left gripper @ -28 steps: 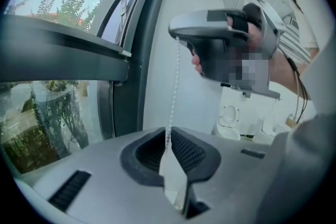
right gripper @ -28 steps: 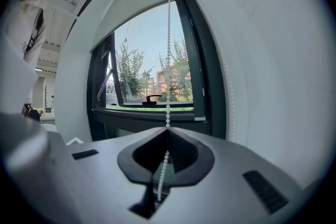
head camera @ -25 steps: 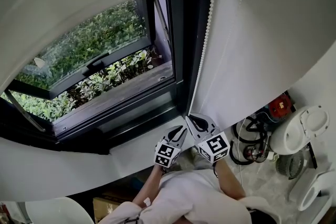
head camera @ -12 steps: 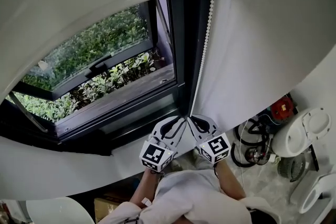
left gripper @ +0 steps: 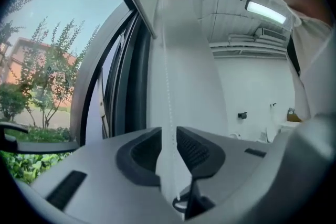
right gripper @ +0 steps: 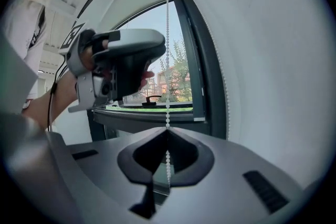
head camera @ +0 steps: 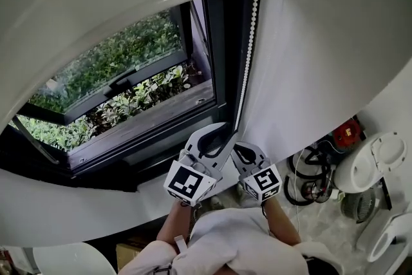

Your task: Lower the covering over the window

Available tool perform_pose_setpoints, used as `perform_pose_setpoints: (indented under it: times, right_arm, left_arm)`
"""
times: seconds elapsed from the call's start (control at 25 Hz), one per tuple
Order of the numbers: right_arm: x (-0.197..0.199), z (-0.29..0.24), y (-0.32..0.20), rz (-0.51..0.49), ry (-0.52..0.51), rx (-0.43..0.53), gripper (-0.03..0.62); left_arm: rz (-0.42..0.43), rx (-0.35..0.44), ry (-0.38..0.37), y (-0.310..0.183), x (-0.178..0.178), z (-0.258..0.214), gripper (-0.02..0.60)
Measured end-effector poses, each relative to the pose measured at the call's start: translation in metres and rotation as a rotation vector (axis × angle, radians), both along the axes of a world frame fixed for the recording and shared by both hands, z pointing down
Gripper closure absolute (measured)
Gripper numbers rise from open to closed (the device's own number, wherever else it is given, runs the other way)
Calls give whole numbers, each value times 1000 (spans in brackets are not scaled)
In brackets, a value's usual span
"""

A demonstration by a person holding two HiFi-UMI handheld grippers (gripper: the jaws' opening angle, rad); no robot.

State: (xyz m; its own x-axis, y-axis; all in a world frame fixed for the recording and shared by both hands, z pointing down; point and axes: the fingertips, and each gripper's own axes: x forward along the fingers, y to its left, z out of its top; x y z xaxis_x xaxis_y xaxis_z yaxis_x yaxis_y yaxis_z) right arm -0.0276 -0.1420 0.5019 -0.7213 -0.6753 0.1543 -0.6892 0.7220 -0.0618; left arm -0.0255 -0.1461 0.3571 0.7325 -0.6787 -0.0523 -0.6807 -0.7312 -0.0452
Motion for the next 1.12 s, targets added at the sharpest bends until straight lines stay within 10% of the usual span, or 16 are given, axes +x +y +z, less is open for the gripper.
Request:
perform_pose_setpoints:
  times: [0.44,1.12]
  right_arm:
    - [-2,-1,0,7,4,9,599]
    - [-6,60,4,-4,82,-133,599]
  left_arm:
    - [61,109,26,-15,16,-68,554]
    - [31,-8,-19,-12,18,-2,563]
